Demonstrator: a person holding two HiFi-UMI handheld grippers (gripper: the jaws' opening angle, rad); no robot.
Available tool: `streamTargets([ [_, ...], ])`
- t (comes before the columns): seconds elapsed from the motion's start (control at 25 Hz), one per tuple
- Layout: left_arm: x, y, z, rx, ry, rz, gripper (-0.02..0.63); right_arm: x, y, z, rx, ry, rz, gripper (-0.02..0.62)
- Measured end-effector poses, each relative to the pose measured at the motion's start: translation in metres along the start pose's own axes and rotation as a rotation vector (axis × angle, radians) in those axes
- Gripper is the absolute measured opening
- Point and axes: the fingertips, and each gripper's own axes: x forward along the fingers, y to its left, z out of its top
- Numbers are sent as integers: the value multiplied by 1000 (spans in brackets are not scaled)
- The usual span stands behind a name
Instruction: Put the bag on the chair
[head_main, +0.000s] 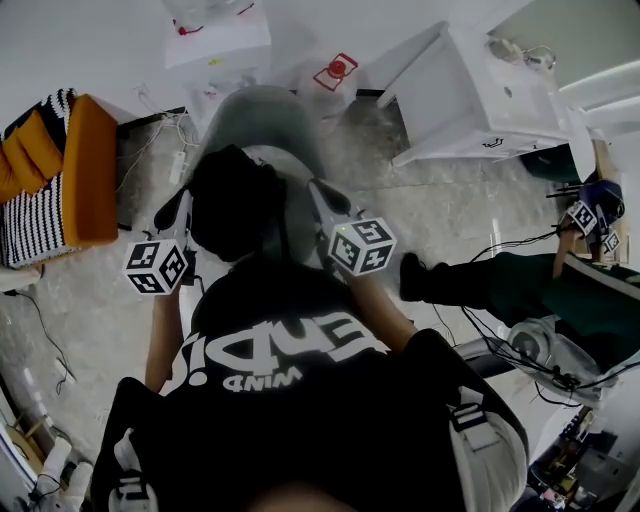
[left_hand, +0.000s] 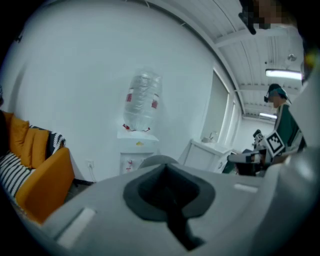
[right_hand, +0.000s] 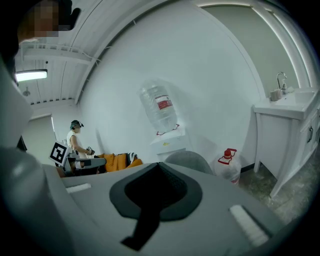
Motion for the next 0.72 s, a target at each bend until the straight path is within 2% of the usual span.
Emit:
streamTargets([
  [0.36,4,-3,-9,-23,5,-1,2,2,2,-8,-24,6,-20,0],
  [0.72,6,-3,-8,-47,22,-3,2,7,2,-7,-4,19,-16,0],
])
